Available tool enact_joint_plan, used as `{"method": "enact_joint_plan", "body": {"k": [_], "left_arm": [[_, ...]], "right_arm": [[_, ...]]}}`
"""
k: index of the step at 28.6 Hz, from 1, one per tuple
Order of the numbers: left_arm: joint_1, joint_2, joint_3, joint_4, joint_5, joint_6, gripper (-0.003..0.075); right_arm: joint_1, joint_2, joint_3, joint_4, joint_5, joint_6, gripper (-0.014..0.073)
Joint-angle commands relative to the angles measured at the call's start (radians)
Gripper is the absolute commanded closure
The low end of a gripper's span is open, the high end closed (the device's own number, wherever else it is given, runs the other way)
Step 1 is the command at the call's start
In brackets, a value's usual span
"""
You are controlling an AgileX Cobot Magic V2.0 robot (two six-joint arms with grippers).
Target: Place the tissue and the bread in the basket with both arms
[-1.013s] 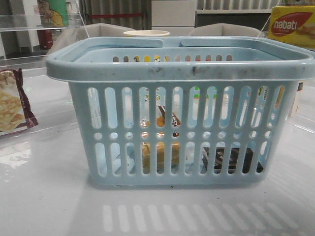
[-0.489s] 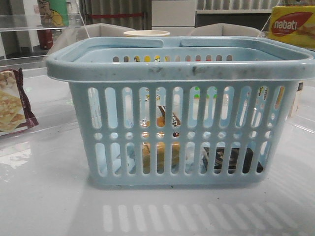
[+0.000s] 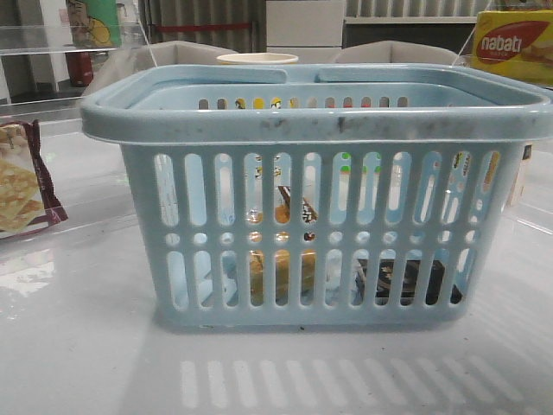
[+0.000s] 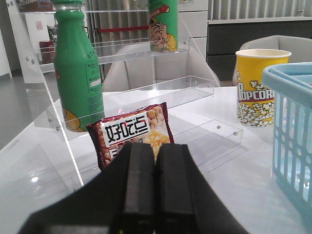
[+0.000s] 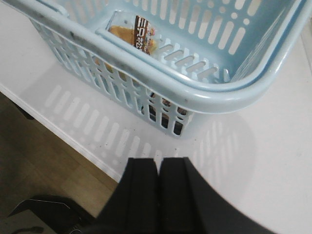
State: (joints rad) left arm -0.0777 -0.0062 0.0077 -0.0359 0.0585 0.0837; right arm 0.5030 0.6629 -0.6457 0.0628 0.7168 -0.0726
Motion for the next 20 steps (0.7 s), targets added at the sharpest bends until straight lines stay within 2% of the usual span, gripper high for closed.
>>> {"method": "enact_joint_plan", "body": {"k": [1,20], "left_arm": [[-0.008,-0.016,-0.001,-0.009,-0.095,0.003,0.063],[-0.008,-0.016,-0.001,-0.009,-0.095,0.003,0.0629]], "right_arm": [[0.0,-0.004,-0.027,0.0,-0.065,-0.006,0.0536],[0.0,-0.012,-0.026,0.0,-0.064,-0.006,0.0536]]}}
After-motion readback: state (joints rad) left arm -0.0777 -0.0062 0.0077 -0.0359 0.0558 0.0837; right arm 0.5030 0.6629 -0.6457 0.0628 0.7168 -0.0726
